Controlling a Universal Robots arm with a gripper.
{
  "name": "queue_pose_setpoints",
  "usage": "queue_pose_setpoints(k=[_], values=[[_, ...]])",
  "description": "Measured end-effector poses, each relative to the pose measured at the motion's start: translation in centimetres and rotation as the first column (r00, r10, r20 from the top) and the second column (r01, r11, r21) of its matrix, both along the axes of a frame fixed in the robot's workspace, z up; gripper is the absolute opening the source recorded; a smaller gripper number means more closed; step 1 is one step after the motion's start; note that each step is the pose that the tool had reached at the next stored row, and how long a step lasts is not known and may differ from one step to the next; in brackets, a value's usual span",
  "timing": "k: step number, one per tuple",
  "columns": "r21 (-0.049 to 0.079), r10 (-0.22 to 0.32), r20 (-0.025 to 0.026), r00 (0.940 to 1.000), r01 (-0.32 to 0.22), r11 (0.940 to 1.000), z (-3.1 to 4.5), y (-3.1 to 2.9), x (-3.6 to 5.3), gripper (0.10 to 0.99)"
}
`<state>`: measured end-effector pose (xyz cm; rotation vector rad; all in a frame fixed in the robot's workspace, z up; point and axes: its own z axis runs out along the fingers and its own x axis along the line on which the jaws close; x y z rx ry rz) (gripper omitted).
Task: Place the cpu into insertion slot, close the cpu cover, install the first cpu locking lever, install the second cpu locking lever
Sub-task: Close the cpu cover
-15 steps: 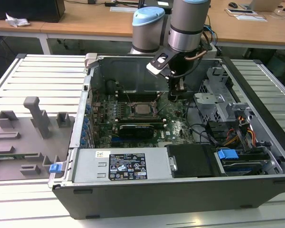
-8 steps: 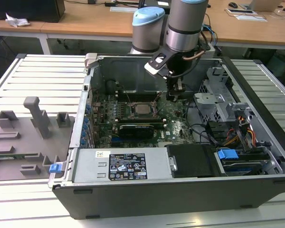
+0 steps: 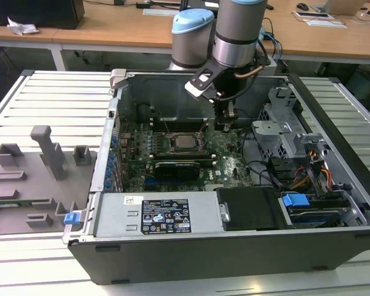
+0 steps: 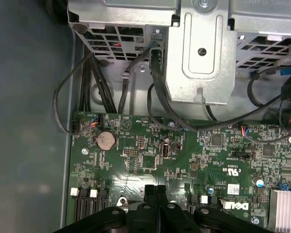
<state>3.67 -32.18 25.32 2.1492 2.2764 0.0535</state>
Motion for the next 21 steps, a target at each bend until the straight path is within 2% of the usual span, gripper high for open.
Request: queue_pose_setpoints(k=[12,21], values=[[0.000,0.000,0.0000,1.0000,0.000,1.0000,0.00,0.00,-1.26,0.106],[0.000,0.000,0.0000,1.0000,0.000,1.0000,-0.03,0.00,-2.63,0.106]])
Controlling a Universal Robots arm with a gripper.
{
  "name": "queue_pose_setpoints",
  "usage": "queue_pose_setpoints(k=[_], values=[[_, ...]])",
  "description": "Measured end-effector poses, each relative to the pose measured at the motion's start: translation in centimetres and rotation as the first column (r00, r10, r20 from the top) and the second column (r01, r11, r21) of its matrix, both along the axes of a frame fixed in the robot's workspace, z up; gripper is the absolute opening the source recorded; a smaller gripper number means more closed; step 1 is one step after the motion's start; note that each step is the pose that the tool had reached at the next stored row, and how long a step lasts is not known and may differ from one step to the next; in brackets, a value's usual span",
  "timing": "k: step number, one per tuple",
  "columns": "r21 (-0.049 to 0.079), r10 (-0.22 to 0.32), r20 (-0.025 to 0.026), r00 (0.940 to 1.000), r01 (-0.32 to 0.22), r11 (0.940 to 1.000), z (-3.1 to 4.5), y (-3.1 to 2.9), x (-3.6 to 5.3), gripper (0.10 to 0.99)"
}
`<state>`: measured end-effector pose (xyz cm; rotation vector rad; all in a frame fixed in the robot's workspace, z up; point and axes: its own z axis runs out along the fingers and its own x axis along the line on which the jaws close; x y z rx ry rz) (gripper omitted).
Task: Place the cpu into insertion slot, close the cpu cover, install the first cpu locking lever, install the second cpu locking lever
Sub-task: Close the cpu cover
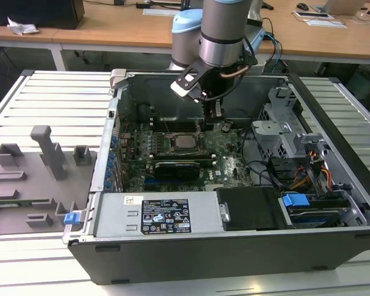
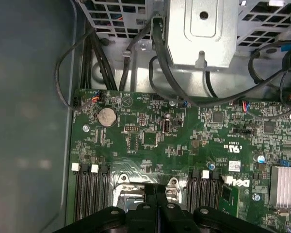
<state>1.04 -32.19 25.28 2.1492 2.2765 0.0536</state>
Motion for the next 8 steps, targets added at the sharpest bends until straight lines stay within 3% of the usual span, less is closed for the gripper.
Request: queue_pose_setpoints(k=[8], values=[[0.000,0.000,0.0000,1.0000,0.000,1.0000,-0.07,0.00,-0.95,0.106]])
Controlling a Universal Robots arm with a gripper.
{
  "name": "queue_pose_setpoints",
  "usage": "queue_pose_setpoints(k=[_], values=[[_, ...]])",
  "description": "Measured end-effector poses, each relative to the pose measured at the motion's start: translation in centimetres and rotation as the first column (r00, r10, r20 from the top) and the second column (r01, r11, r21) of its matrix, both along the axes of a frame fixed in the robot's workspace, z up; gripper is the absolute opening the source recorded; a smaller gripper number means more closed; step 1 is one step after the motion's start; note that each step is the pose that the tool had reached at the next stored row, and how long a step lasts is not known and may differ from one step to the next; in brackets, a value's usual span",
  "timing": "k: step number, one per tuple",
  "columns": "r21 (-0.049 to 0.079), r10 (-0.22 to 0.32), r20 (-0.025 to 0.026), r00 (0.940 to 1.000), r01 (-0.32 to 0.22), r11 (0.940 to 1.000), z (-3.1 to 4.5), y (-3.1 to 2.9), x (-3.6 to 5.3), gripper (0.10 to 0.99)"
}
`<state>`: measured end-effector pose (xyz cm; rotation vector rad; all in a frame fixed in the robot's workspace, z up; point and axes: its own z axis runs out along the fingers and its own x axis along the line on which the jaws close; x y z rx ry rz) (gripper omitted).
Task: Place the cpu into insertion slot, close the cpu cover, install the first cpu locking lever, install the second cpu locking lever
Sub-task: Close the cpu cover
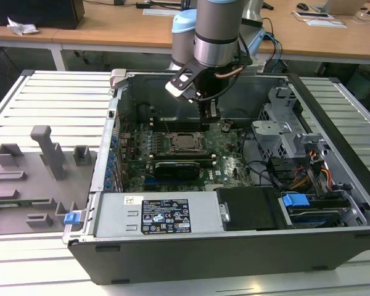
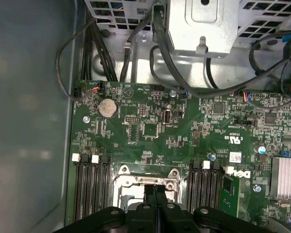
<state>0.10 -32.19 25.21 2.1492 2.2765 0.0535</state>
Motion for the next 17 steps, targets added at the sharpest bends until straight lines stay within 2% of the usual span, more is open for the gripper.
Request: queue_pose_setpoints(k=[4,9,17], values=[[0.000,0.000,0.0000,1.0000,0.000,1.0000,-0.12,0.00,-0.52,0.106],[0.000,0.000,0.0000,1.0000,0.000,1.0000,-0.98,0.00,-1.33,0.106],[0.000,0.000,0.0000,1.0000,0.000,1.0000,-1.26,0.00,-2.11,0.106]])
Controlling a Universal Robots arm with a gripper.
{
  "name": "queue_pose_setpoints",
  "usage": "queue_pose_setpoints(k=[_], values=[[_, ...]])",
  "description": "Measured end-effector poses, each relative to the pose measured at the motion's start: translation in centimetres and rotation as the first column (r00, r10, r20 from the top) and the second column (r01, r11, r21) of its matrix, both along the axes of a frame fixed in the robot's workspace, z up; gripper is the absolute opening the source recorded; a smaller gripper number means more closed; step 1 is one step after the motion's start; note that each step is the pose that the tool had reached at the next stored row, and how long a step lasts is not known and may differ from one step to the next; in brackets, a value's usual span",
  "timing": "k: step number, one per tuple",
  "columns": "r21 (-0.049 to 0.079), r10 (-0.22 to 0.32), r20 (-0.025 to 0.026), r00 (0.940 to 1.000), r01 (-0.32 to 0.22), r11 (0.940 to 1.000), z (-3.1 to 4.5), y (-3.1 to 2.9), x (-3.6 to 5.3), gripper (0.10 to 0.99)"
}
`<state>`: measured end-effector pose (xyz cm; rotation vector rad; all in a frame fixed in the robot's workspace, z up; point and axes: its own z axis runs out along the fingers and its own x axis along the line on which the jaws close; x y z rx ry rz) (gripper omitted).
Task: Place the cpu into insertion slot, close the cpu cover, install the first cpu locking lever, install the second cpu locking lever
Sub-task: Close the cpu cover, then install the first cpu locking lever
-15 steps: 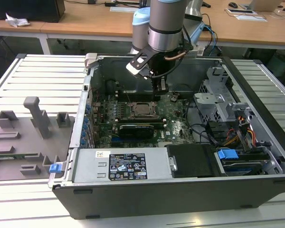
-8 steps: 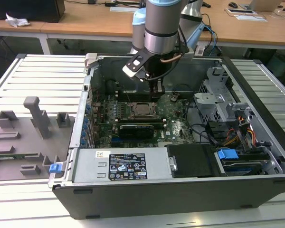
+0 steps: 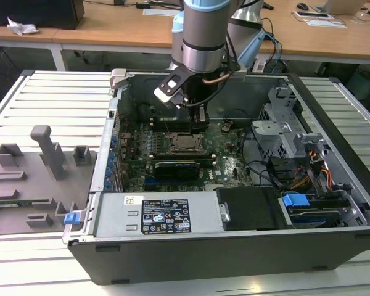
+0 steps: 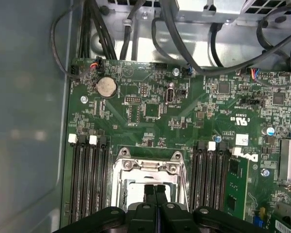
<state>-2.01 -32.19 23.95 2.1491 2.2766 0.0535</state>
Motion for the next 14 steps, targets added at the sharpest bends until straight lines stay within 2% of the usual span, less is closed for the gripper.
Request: queue_pose_setpoints(k=[4,8,14], values=[[0.000,0.000,0.0000,1.0000,0.000,1.0000,-0.05,0.00,-0.42,0.106],[0.000,0.000,0.0000,1.0000,0.000,1.0000,-0.24,0.00,-1.50,0.106],[0.000,0.000,0.0000,1.0000,0.000,1.0000,-0.02,0.00,-1.51,0.106]])
